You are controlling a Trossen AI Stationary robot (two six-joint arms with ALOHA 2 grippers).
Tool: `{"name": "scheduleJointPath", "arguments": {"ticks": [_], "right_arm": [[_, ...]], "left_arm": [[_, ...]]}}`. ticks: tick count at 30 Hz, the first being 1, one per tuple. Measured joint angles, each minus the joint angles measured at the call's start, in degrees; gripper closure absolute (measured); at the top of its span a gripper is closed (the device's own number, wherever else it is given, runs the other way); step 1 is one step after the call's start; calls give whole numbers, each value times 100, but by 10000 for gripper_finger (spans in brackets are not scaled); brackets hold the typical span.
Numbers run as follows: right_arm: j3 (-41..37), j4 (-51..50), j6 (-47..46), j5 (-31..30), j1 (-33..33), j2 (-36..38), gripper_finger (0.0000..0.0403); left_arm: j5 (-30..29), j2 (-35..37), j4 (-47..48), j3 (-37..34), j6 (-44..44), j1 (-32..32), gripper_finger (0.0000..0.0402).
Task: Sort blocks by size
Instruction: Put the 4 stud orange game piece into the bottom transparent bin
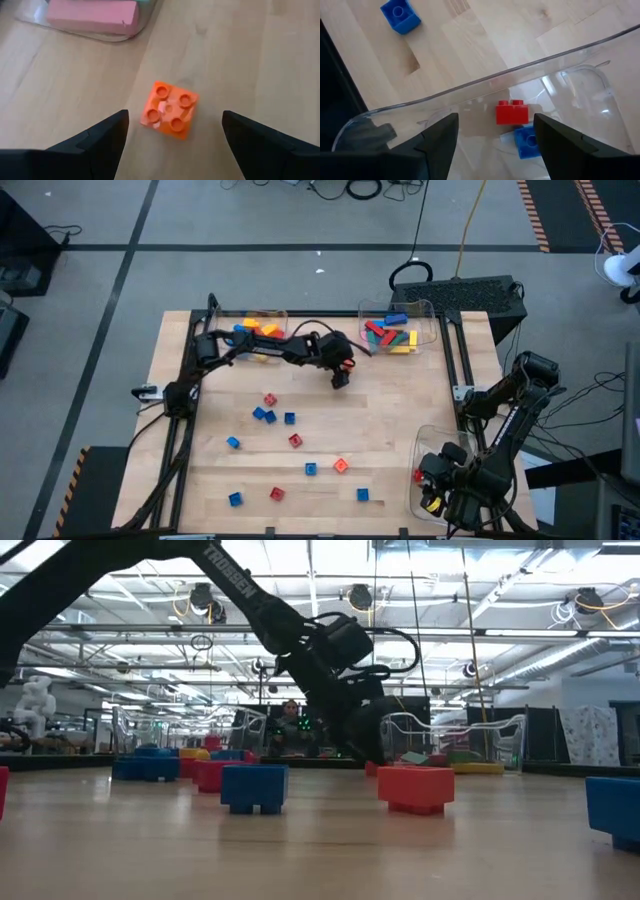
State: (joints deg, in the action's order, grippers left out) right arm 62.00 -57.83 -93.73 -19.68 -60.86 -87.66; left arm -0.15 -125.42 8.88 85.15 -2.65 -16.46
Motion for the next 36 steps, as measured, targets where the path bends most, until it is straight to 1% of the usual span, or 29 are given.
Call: {"name": "scheduleJointPath", "arguments": {"ticks": [2, 6, 15, 17, 20, 26, 27, 32, 34, 36], "right_arm": [[2, -17, 6, 3, 0, -1, 160], [2, -28, 11, 6, 0, -2, 160], [4, -25, 11, 24, 0, -2, 160], [4, -28, 11, 26, 0, -2, 160], [4, -28, 9, 24, 0, -2, 161], [4, -31, -1, -46, 4, -2, 161], [4, -32, -4, -130, 5, -2, 161], [4, -28, 99, -672, 11, -2, 161], [4, -20, 320, -891, 21, -2, 161], [4, -18, 689, -1110, 66, -2, 161]], "left_arm": [[-124, -65, 61, 127, -171, 40, 85], [-133, -209, 276, 340, -392, 93, 86], [39, -645, 927, 1012, -379, 84, 91], [54, -653, 946, 1022, -366, 84, 104], [75, -659, 1000, 1022, -274, 86, 139], [319, -665, 1060, 1020, -87, 91, 251], [397, -665, 1062, 1019, -47, 87, 260], [810, -552, 1147, 995, 225, 99, 258], [1080, -419, 1308, 969, 235, 170, 258], [1367, -281, 1253, 967, 233, 276, 258]]}}
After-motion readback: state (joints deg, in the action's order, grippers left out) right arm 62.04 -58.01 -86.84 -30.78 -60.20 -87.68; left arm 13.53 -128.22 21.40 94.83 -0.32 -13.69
